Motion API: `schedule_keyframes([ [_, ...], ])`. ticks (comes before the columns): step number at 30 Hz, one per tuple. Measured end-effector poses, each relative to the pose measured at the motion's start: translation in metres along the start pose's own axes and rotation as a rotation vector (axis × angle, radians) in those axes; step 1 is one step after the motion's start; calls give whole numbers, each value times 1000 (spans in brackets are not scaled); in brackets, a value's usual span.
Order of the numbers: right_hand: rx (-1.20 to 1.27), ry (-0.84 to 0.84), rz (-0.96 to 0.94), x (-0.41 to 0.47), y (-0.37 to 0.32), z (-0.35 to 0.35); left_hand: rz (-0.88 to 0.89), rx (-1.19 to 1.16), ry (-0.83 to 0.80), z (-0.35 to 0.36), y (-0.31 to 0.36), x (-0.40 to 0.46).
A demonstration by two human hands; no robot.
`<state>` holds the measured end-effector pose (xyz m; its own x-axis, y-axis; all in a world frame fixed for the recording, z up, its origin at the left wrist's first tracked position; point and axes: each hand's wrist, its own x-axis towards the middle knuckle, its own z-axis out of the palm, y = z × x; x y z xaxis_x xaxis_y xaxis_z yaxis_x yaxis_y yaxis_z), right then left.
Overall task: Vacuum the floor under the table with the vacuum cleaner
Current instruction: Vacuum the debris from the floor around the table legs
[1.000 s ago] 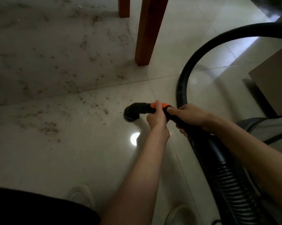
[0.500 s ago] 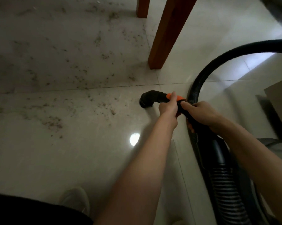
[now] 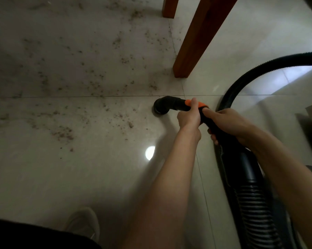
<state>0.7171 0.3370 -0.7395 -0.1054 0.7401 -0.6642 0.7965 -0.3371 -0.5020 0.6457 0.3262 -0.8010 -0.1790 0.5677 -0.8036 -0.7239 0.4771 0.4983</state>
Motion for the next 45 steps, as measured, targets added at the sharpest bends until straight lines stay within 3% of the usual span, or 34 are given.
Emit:
schedule_keyframes([
  [9, -25, -84, 21, 4, -3, -1, 5, -76, 28, -5, -7, 3],
  [25, 71, 51, 16, 40, -26, -11, 3, 93, -26, 22, 39, 31],
  [45, 188, -48, 56, 85, -60, -9, 104, 87, 50, 20, 73, 72],
])
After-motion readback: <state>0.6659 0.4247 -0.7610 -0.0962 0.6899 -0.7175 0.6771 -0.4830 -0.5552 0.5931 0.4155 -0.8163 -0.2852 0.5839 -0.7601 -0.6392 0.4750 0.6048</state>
